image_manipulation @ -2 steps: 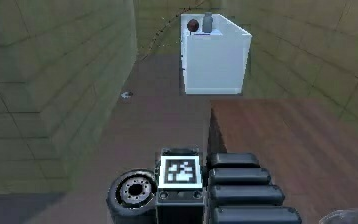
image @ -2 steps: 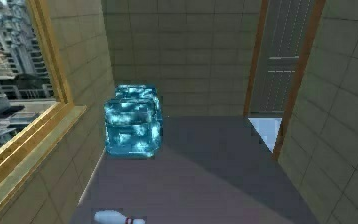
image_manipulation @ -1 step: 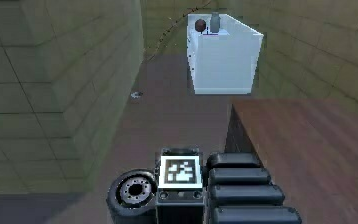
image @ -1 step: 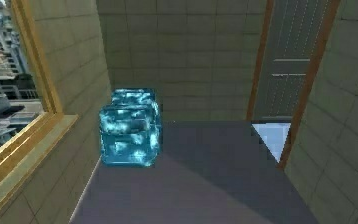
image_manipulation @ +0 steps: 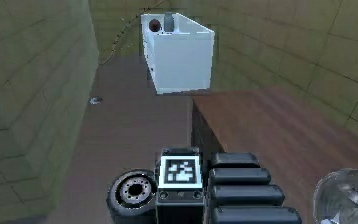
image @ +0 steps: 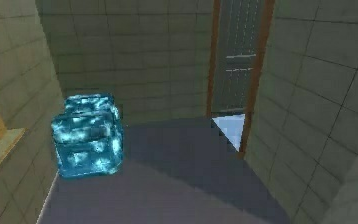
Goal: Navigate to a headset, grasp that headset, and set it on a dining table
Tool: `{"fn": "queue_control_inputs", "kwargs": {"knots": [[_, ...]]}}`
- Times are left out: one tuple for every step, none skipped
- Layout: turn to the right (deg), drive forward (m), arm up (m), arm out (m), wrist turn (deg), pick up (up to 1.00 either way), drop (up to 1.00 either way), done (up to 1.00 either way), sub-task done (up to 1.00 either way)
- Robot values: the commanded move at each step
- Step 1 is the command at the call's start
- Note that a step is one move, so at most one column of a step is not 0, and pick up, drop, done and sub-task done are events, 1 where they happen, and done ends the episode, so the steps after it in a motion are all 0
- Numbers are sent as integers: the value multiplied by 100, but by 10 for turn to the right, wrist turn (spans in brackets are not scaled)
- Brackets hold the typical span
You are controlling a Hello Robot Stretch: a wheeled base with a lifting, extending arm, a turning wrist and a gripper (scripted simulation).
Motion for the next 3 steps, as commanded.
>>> {"fn": "queue_control_inputs", "kwargs": {"knots": [[0, 100, 0, 0, 0, 0, 0, 0, 0], [30, 0, 0, 0, 0, 0, 0, 0, 0], [0, 70, 0, 0, 0, 0, 0, 0, 0]]}}
